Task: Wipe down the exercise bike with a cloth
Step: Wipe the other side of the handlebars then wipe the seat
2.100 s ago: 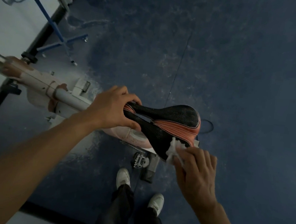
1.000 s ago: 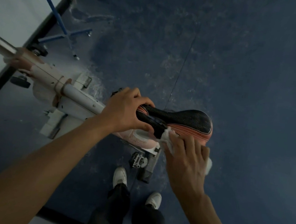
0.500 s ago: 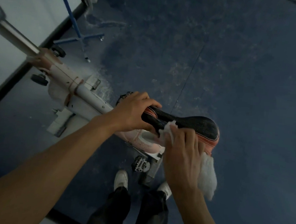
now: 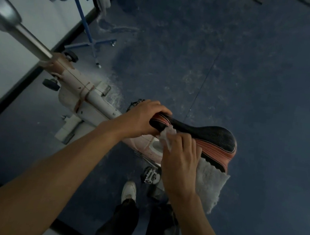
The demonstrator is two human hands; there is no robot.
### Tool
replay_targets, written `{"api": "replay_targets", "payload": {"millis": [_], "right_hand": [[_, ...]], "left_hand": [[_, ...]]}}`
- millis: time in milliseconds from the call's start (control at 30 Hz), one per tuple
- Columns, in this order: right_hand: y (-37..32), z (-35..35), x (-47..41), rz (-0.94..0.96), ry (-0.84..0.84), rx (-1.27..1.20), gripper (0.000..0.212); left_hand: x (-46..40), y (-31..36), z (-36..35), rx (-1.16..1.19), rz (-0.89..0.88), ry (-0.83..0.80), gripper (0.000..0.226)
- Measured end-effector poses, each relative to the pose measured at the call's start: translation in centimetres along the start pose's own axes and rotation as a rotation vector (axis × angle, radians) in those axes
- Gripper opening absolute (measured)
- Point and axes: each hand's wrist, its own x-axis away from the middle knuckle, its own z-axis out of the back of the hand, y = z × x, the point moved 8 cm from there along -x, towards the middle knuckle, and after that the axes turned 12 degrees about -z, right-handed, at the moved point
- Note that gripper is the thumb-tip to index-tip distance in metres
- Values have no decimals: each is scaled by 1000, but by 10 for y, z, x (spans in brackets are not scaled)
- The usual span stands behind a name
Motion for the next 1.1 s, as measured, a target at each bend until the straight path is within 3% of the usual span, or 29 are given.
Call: {"api": "replay_targets", "payload": {"millis": [200,300,433,667,867,1100], "right_hand": [[-46,-25,-38,53,10,-7,30],[-32,-19,-19,104,-49,41,35],[0,0,-1,66,-18,36,36],[-24,-14,-22,153,-34,4,35],[31,20,23,265,-88,41,32],[82,59,23,373,-16,-124,25]], "left_hand": [[13,-14,9,-4,9,82,56],[31,-23,13,39,109,158,62],[48,-31,3,105,195,137,70],[54,-17,-9,155,243,245,58],[49,-8,-19,168,330,309,55],[54,8,-37,143,449,425,79]]}}
